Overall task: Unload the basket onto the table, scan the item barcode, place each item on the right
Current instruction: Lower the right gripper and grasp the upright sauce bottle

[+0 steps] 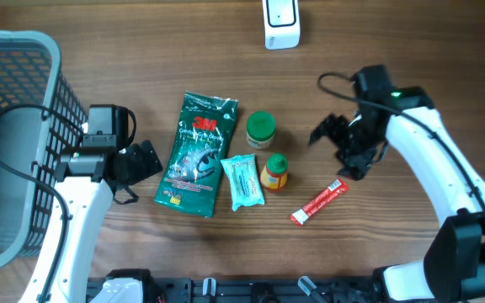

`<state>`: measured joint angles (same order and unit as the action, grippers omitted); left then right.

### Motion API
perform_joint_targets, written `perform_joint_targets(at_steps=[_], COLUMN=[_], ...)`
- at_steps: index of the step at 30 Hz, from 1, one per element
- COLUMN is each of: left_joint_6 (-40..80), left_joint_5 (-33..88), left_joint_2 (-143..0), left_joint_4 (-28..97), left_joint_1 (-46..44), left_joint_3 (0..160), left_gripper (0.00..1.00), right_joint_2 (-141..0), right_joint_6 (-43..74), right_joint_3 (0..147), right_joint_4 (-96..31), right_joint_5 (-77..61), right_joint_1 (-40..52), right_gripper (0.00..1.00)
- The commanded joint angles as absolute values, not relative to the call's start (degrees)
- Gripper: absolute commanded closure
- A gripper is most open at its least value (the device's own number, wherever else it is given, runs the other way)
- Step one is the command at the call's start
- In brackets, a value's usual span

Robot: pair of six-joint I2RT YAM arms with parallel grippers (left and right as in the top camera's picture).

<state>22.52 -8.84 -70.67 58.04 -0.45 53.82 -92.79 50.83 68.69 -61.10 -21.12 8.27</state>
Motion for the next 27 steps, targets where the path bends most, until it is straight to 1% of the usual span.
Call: perform_joint_targets(at_steps=[1, 4, 7, 11, 17, 20, 24, 27], left_joint_6=[21.39, 21.39, 21.39, 21.39, 21.41, 21.41, 21.39, 21.41], left_joint_5=[-8.56, -8.56, -8.56, -8.56, -8.56, -8.56, -8.56, -8.56], left_joint_2=[-70.08, -70.08, -70.08, -70.08, -70.08, -70.08, -70.08, -70.08], left_joint_4=[58.04, 58.04, 58.04, 58.04, 58.04, 58.04, 58.04, 58.04], left_joint_1=[-0.1, -0.1, -0.1, -0.1, -0.1, -0.1, -0.1, -0.1], left_joint_3=[53.45, 53.45, 53.45, 53.45, 53.45, 53.45, 53.45, 53.45], left_gripper=[0.0, 0.0, 0.0, 0.0, 0.0, 0.0, 0.0, 0.0], right_joint_2=[-94.94, -100.95, -106.83, -114.19, -115.61, -115.63, -115.79, -115.94], right_joint_6=[47.33, 41.08, 36.6, 27.66, 26.96, 27.07, 27.2, 27.35], right_joint_3=[68.53, 68.53, 68.53, 68.55, 68.55, 68.53, 68.49, 68.49], right_joint_4=[-57.45, -52.93, -53.76, -53.91, -55.18, -56.66, -56.16, -56.12], right_joint_5=[-22.17, -36.05, -40.49, -47.81, -48.25, -50.76, -50.74, -50.72], right_joint_1=[7.2, 7.88, 8.08, 9.1, 11.7, 14.44, 18.9, 20.47], right_gripper=[0.0, 0.0, 0.0, 0.0, 0.0, 0.0, 0.0, 0.0])
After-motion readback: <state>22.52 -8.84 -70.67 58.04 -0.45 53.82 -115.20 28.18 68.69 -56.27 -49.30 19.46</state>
